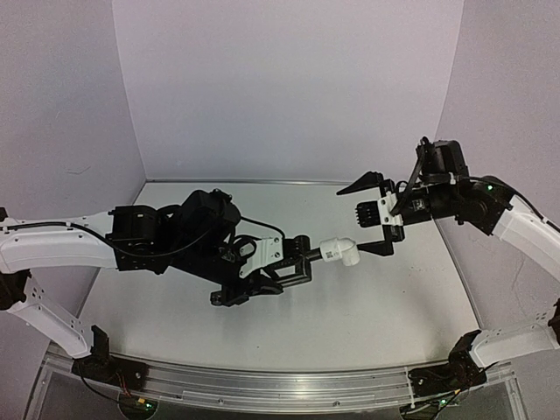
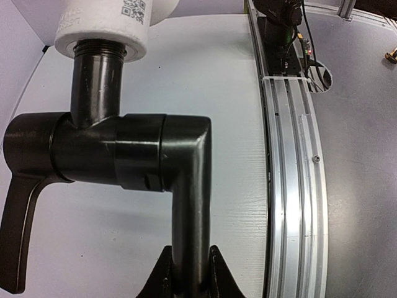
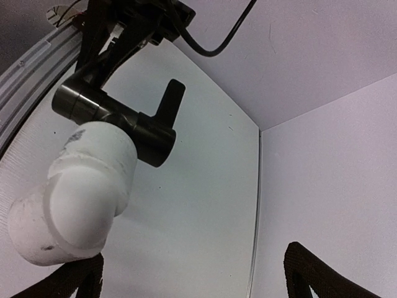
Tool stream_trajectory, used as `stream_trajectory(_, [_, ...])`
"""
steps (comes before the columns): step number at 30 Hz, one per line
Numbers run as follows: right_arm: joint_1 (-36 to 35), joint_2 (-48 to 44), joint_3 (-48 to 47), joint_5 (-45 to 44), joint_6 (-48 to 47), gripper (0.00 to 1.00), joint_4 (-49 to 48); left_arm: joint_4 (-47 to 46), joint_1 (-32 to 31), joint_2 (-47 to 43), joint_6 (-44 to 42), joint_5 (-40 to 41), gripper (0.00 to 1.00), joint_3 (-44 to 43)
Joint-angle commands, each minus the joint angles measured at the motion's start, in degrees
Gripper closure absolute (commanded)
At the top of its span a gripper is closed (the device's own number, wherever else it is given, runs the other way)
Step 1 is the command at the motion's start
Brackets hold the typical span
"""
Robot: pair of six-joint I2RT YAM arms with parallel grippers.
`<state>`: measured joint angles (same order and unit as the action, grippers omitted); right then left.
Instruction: Install the water faucets
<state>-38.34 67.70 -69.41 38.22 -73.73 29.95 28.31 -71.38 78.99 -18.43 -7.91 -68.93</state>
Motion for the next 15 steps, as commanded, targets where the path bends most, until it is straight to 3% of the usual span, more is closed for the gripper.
stream_trajectory(1, [-1.41,-1.5,-1.47,4.05,-0.7,0.02,2.91,-7.22,0.61,-0.35,0.65,-0.11,1.0,-2.85])
stream_trajectory(15, [-3.41,-0.95,-4.07,5.25,2.86,0.02,3.24,-6.64,0.77,1.1,0.24,-0.53,1.0,-3.82])
